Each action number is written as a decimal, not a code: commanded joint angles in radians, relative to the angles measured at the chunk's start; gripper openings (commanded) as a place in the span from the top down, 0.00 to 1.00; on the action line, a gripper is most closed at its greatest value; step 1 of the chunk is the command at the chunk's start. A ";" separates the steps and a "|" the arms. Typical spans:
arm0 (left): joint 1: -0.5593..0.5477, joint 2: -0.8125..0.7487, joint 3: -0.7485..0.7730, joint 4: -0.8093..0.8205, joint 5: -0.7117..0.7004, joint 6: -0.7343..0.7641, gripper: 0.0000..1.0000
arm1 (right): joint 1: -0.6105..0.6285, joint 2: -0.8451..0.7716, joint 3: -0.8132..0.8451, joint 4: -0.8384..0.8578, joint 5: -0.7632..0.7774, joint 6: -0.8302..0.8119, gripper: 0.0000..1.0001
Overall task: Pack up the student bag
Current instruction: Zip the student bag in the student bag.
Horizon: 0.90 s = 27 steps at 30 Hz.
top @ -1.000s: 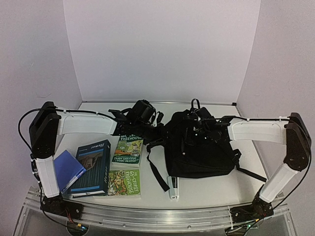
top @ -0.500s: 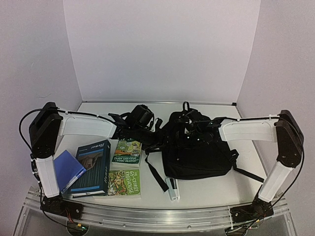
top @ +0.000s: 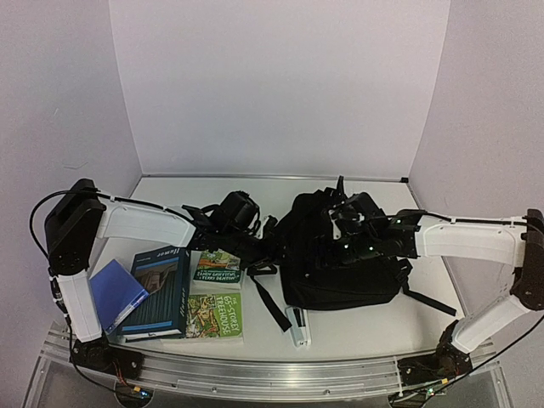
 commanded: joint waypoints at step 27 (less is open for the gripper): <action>-0.029 0.057 0.003 0.100 0.075 -0.086 0.75 | 0.045 0.063 -0.036 -0.020 -0.029 -0.030 1.00</action>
